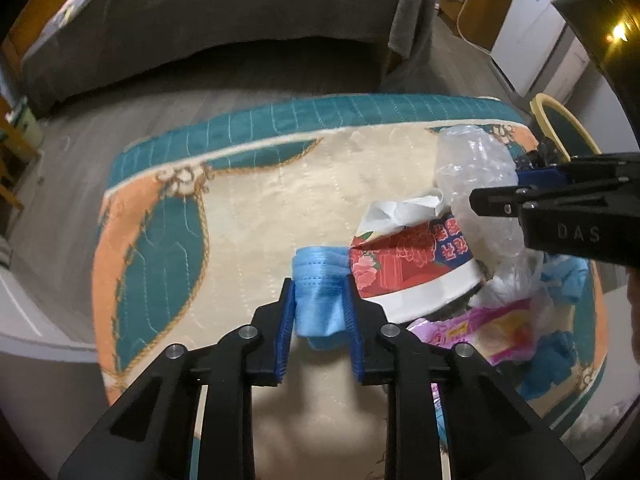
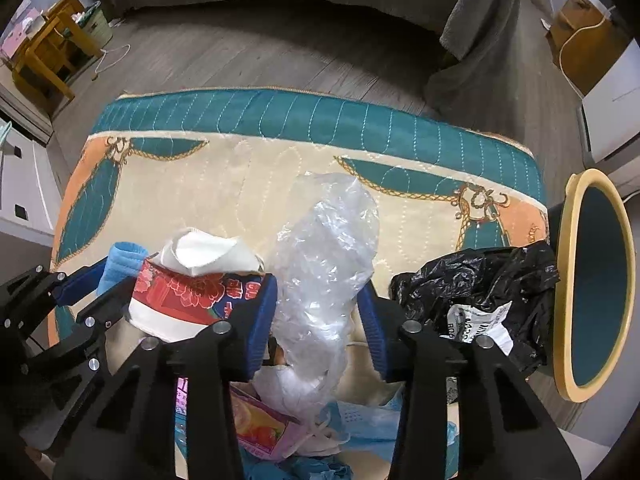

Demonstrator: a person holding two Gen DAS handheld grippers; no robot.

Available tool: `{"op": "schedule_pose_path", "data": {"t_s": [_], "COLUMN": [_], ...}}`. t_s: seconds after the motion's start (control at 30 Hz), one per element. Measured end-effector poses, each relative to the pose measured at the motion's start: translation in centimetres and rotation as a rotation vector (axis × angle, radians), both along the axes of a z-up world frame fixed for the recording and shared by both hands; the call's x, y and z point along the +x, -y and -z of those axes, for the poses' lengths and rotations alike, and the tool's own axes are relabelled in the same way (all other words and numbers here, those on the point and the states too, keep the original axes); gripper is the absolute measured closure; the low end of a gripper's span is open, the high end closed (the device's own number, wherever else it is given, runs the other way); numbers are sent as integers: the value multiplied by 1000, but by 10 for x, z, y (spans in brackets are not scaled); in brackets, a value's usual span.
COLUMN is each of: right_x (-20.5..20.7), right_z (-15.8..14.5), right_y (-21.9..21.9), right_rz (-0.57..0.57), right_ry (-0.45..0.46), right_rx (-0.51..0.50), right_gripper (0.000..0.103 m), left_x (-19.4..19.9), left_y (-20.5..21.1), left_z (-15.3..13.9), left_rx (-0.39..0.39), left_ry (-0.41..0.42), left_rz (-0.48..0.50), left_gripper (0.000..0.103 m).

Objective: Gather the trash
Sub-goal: 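Lift the plastic bag toward the bin with the right tool while left tool holds the mask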

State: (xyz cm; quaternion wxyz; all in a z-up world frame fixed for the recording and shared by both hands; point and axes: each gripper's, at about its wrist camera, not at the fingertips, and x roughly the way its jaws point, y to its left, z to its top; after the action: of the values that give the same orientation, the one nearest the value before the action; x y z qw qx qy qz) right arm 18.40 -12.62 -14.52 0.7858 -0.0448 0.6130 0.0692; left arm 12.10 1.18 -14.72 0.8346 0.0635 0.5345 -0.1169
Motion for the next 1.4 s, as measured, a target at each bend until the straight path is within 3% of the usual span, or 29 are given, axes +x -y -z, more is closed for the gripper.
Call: {"op": "schedule_pose_path", "data": {"t_s": [0.37,0.53,0.9,1.4], "right_x": [-7,-15,-36,-43], "right_z": [-48,-82,-140,-148], "right_y": [27,38,58,102], "right_rz": [53,74,101,173], "right_ry": [94,160,298,356], "right_rx": [49,80,121,77], "right_gripper": [71,71,71,71], "left_x": [-1,-8,-28,-35], "left_y": [1,-8,3,44], "left_z": [-54,-91,-154,-164], "left_rx": [48,6,4,-34], "left_ry": [170,258,401,425], "left_rz": [17,-9,12,83], "left_gripper": [84,84,84,84]}}
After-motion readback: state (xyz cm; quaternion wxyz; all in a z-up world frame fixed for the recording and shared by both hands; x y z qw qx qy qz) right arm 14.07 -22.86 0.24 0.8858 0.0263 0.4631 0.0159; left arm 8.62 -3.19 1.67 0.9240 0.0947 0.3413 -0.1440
